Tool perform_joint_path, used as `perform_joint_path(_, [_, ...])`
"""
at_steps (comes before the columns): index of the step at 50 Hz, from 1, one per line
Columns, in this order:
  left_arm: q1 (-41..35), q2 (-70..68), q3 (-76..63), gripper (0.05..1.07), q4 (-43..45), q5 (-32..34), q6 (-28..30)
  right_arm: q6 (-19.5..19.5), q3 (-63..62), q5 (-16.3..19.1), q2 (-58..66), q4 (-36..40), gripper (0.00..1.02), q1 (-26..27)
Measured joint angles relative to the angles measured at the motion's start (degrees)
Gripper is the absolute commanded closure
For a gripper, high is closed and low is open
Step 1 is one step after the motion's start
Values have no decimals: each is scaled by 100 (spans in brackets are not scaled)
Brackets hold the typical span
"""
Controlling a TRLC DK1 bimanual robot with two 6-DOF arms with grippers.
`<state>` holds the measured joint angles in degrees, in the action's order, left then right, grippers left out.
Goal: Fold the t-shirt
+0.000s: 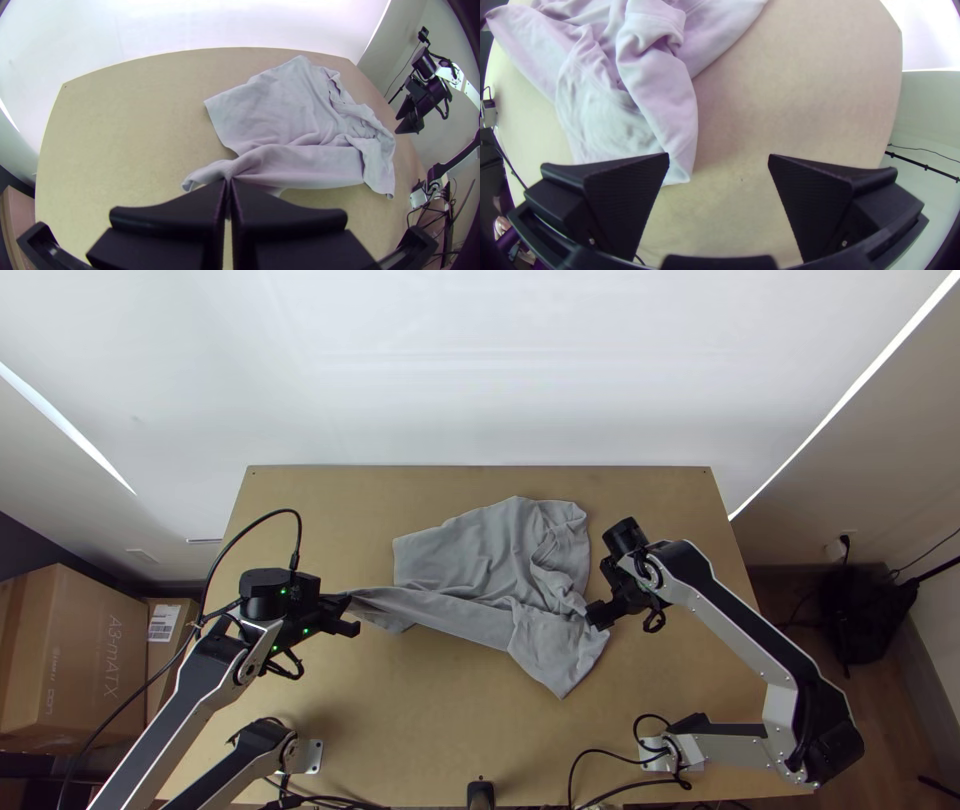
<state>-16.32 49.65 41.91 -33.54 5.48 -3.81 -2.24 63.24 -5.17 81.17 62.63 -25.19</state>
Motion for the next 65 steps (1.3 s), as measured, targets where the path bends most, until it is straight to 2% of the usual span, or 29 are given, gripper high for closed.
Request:
perform_joint_path(13, [4,0,0,105,2,11,0,7,-326,-26,-22,-313,11,-339])
perform_joint_path(17, [7,0,0,105,0,11,0,11,-424,-26,-4,-378,17,-413])
perform_joint_path(21, [22,0,0,105,0,11,0,24,-483,-42,17,-546,40,-444])
perform_joint_path(26, [33,0,0,105,0,11,0,24,-553,-48,68,-837,90,-435])
perform_joint_path(27, [33,0,0,105,0,11,0,24,-557,-46,90,-866,98,-426])
perform_joint_path(28, [33,0,0,105,0,11,0,24,-557,-48,114,-887,100,-402])
perform_joint_path(48, [144,0,0,105,0,11,-2,31,-240,-39,289,-966,100,247])
perform_joint_path(65, [367,144,208,105,254,13,-107,417,1027,74,234,-966,100,894])
